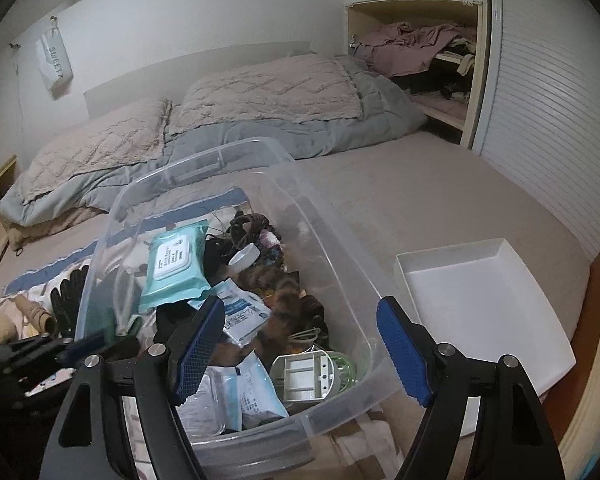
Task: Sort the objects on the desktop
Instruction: 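Lower the right tool's clothespin into the clear box while the left tool follows, then open the left tool to drop its green clothespin into the box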
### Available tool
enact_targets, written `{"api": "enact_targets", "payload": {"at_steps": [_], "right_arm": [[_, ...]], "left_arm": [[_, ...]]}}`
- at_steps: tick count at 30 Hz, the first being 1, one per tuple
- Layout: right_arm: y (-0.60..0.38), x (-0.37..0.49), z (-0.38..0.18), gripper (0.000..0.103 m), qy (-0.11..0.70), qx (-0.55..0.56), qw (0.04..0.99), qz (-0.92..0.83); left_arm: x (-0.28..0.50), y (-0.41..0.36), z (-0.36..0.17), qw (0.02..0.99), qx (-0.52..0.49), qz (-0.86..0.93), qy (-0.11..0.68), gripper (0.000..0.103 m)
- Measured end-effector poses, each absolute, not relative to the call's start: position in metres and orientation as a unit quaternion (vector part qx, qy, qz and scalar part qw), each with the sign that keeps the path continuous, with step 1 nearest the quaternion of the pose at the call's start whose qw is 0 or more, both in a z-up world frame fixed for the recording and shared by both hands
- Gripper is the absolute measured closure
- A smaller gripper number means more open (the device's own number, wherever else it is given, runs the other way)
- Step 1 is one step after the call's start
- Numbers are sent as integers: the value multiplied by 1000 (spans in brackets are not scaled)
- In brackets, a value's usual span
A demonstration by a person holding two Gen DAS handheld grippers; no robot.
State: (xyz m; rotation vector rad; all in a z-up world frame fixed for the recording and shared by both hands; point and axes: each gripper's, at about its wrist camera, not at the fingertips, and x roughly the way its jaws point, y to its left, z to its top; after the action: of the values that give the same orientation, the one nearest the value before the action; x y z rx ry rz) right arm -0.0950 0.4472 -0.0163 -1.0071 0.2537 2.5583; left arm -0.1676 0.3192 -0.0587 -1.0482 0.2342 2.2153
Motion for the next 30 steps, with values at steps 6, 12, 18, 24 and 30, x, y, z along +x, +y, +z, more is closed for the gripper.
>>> {"api": "enact_targets", "payload": {"at_steps": [6,12,18,24,30], "right_arm": [[448,-92,-19,25,81,-364,186,909],[449,-90,-20,25,80,-367,185,908],[448,-91,-23,25,81,-374,180,906],[445,-94,-25,25,85,-377,170,906],[440,-96,-26,25,93,-381,163,905]], "left_arm": [[-168,328,-67,321,-418,843,107,87],[-171,325,-68,299,-420,850,106,87],[-170,319,-64,284,-405,863,105,26],[-167,318,-61,289,-402,862,112,26],[-164,317,-59,295,-399,861,110,26]]}}
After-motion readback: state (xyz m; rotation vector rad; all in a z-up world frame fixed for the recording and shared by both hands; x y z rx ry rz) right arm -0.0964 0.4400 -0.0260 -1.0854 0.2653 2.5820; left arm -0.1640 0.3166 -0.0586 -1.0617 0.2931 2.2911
